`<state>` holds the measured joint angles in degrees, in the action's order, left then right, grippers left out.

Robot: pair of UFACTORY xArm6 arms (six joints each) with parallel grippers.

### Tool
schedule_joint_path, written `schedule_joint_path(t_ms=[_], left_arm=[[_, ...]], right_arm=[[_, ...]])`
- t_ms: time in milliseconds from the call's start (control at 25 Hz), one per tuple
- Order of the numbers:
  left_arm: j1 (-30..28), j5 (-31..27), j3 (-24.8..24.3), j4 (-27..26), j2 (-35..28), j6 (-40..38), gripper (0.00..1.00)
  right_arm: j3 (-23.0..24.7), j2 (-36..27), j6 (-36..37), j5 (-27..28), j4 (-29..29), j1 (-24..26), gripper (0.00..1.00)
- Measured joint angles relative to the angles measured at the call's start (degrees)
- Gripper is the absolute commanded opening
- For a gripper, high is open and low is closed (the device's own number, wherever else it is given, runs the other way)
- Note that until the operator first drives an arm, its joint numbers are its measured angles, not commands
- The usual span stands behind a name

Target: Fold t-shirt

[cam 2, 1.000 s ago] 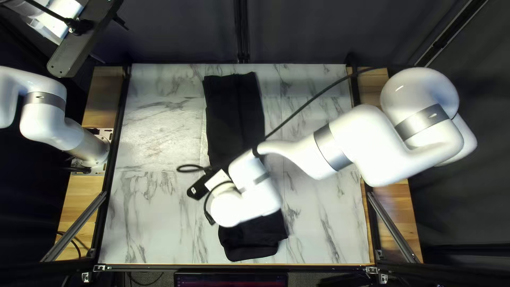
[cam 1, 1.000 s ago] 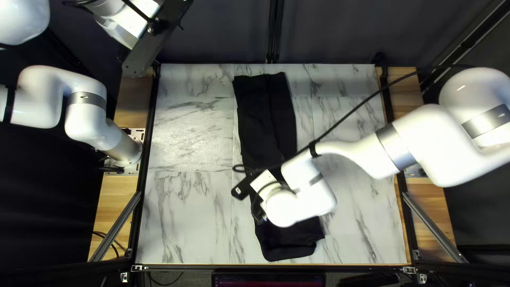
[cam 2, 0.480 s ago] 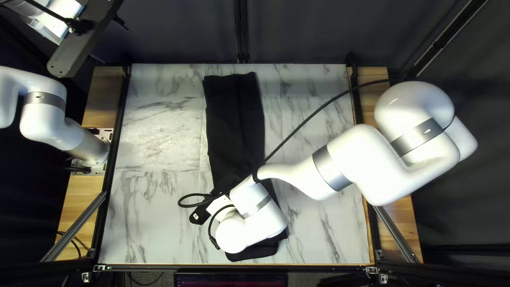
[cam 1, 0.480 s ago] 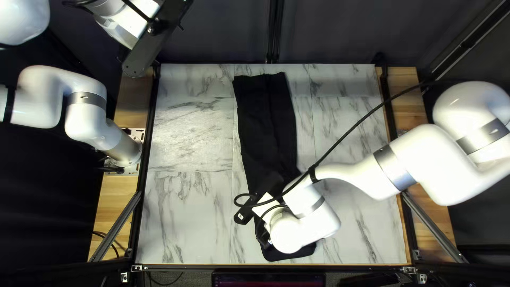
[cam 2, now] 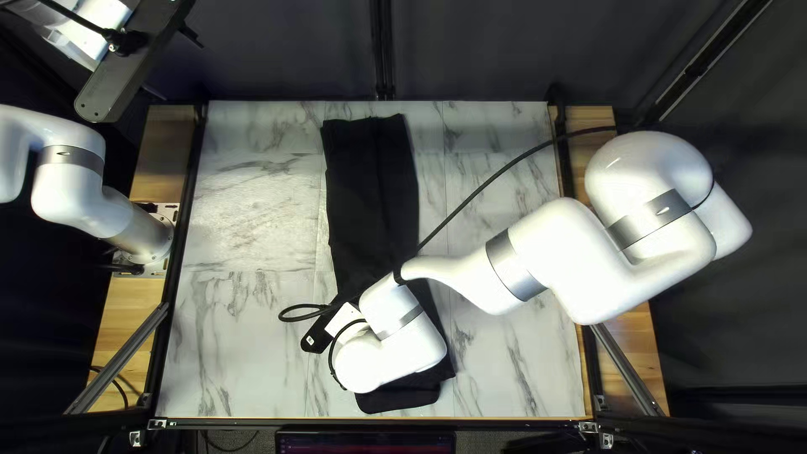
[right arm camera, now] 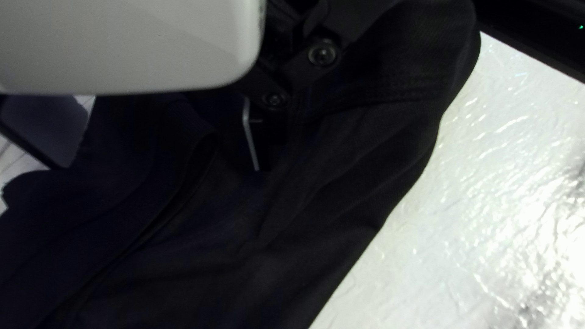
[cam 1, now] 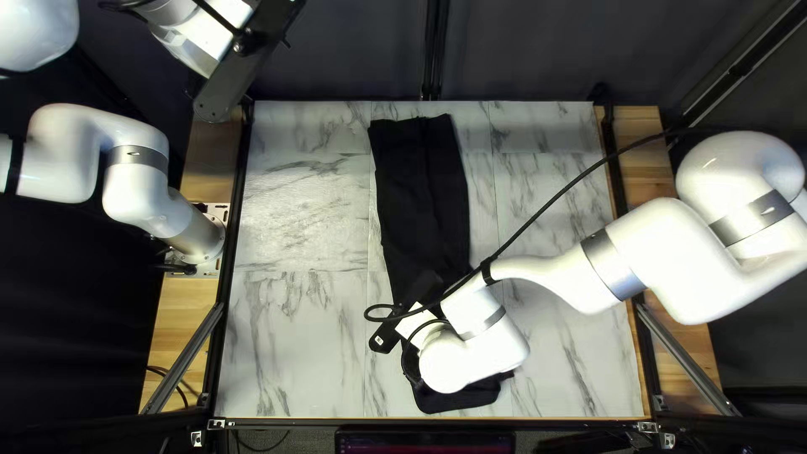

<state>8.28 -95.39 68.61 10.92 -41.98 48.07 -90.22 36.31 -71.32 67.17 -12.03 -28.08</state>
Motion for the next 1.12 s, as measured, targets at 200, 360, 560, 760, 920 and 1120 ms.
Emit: schedule_joint_path(t_ms=[200,360,560,760,920,1120], left_arm=[[0.0,0.0,0.0,0.0,0.0,0.0,1.00],[0.0,0.0,0.0,0.0,0.0,0.0,1.00],[0.0,0.0,0.0,0.0,0.0,0.0,1.00],[0.0,0.0,0.0,0.0,0.0,0.0,1.00],[0.0,0.0,0.0,0.0,0.0,0.0,1.00],[0.0,0.0,0.0,0.0,0.0,0.0,1.00]], right_arm=[[-0.2,0.2,0.3,0.0,0.3,0.1,0.12],[-2.0,0.4,0.3,1.7,0.3,-0.2,0.08],[-5.7,1.0,0.1,5.0,-0.2,-0.9,0.06],[-9.5,1.8,-0.1,7.6,-0.7,-1.4,0.05],[-12.8,3.0,0.0,9.3,-0.9,-1.6,0.05],[-19.6,6.2,1.0,12.6,-1.2,-1.7,0.05]])
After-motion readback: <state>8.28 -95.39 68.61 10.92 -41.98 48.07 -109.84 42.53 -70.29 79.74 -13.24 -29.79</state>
